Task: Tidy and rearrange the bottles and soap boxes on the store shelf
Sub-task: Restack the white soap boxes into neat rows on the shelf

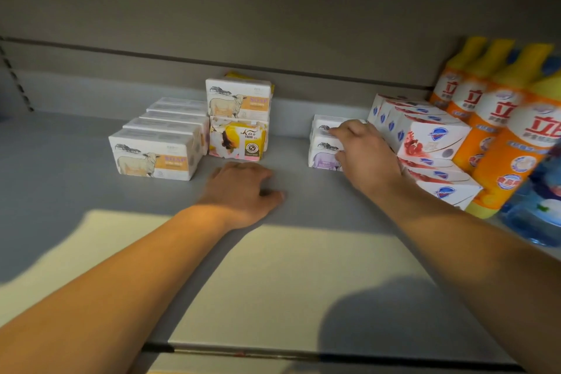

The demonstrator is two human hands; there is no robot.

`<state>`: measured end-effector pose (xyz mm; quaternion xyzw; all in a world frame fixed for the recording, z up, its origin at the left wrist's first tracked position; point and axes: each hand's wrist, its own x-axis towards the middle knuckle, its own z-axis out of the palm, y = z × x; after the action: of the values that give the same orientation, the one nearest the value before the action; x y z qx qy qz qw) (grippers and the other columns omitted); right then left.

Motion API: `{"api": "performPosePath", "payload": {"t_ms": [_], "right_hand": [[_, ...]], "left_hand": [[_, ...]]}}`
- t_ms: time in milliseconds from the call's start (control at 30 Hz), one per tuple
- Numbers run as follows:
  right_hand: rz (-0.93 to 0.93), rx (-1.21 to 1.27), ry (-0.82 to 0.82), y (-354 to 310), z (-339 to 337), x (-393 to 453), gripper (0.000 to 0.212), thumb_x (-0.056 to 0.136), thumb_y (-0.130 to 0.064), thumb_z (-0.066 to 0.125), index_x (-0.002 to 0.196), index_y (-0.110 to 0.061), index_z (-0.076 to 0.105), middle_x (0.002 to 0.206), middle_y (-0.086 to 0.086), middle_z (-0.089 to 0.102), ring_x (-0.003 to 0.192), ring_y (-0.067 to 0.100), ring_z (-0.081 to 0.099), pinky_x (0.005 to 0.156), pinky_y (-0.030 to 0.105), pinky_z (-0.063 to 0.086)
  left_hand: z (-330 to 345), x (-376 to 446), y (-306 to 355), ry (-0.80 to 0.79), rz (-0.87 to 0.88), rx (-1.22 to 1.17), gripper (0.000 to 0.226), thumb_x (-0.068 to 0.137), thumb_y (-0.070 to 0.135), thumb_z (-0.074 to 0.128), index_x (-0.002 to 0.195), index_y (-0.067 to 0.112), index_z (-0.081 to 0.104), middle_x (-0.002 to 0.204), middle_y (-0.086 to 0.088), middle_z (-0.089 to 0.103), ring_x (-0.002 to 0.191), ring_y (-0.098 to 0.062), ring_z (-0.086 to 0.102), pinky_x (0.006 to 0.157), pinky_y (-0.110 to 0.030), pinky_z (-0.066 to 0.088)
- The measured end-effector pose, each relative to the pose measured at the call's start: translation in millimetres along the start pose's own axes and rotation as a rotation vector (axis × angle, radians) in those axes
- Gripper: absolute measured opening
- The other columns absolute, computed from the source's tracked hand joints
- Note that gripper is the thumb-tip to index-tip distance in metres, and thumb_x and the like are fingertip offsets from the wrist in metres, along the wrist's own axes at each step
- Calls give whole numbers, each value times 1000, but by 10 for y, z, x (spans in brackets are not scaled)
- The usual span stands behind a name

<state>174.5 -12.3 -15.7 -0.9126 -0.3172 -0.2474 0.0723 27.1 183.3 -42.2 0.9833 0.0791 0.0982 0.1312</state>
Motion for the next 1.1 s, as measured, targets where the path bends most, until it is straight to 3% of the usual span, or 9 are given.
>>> {"api": "performPosePath", "payload": {"t_ms": [133, 367, 600, 733, 800, 867, 933, 1000, 1100], "right_hand": [[31, -62, 11, 50, 77, 109, 55, 87, -3, 62, 139, -12, 48, 133, 10, 48, 120, 32, 45, 105, 45, 42], [75, -12, 23, 96, 189, 324, 53, 84, 2, 62, 133, -13, 52, 126, 11, 52, 113, 32, 48, 97, 42, 43], [80, 17, 51, 109, 236, 310, 56, 83, -1, 65, 135, -15, 51, 126, 9, 52, 114, 32, 49, 98, 42, 44], [98, -52, -25, 33, 109, 336, 53, 83, -15, 69, 134, -17, 52, 126, 8, 55, 113, 31, 53, 96, 43, 45], [54, 24, 97, -101, 21, 330, 38, 87, -22, 64, 124, -16, 61, 121, 8, 58, 108, 31, 56, 91, 40, 46], [-49, 228, 228, -349, -50, 325, 25, 87, -21, 60, 109, -14, 67, 109, 9, 62, 98, 31, 60, 84, 37, 48], [-154, 377, 196, -648, -75, 365, 22, 85, -22, 61, 104, -15, 68, 104, 7, 64, 91, 28, 62, 81, 36, 49], [-201, 414, 68, -910, -13, 423, 33, 85, -29, 64, 116, -17, 64, 117, 4, 61, 100, 25, 61, 86, 35, 49], [-167, 347, -117, -1140, 153, 470, 59, 84, -38, 69, 136, -17, 50, 135, 4, 46, 122, 27, 50, 97, 39, 46]], "left_hand": [[-7, -5, -2, 2, -21, -51, 72, 74, 70, 41, 134, 30, 52, 143, 4, 50, 135, -22, 37, 111, -39, 31], [4, 15, -16, 34, -27, -73, 58, 83, 61, 55, 133, 32, 53, 143, 5, 49, 135, -21, 36, 112, -36, 29], [-45, 0, 19, -11, -44, -100, 75, 67, 69, 42, 132, 33, 54, 141, 7, 50, 134, -19, 38, 111, -37, 32], [-89, -11, 7, 3, -41, -204, 56, 79, 61, 59, 125, 30, 60, 135, 7, 56, 128, -15, 46, 103, -25, 35], [-120, -20, 5, 23, -56, -293, 39, 82, 47, 63, 117, 28, 66, 123, 9, 62, 119, -11, 53, 91, -17, 35], [-165, -27, -10, 102, -87, -363, 21, 83, 37, 63, 100, 28, 72, 104, 12, 66, 107, -9, 58, 78, -13, 36], [-222, -33, -53, 259, -163, -482, 10, 83, 32, 64, 88, 29, 73, 95, 13, 70, 98, -8, 61, 76, -16, 39], [-265, -46, -97, 419, -243, -639, 6, 81, 28, 66, 83, 28, 72, 83, 11, 71, 90, -13, 65, 77, -23, 43], [-301, -56, -131, 517, -298, -813, 8, 81, 21, 64, 82, 19, 72, 69, 2, 65, 84, -31, 66, 80, -38, 52]]}}
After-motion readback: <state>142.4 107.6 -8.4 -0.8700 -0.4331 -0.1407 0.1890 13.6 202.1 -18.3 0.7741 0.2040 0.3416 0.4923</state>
